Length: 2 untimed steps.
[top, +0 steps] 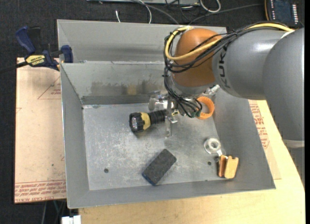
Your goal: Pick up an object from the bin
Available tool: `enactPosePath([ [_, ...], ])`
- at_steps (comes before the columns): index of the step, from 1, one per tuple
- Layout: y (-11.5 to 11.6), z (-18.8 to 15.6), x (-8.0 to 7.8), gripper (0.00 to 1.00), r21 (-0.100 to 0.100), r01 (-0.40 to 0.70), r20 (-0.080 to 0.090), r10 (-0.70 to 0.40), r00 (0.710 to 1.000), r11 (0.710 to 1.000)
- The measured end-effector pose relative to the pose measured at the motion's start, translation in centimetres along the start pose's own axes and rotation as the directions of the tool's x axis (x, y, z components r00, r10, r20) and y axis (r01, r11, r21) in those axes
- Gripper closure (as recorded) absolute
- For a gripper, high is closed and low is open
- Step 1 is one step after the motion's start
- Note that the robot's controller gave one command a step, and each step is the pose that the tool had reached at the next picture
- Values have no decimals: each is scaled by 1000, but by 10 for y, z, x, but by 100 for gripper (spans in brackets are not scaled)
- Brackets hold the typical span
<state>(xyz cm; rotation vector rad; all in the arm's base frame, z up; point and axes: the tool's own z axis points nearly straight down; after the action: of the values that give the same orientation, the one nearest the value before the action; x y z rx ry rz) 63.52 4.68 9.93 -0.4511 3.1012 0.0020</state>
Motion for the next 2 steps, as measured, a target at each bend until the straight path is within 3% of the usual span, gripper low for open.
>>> enactPosePath([
  [1, -3, 29, 6, 0, -1, -73, 15, 73, 997, 997],
  [2, -6, 28, 3, 100, -2, -116, 11, 116, 993, 993],
])
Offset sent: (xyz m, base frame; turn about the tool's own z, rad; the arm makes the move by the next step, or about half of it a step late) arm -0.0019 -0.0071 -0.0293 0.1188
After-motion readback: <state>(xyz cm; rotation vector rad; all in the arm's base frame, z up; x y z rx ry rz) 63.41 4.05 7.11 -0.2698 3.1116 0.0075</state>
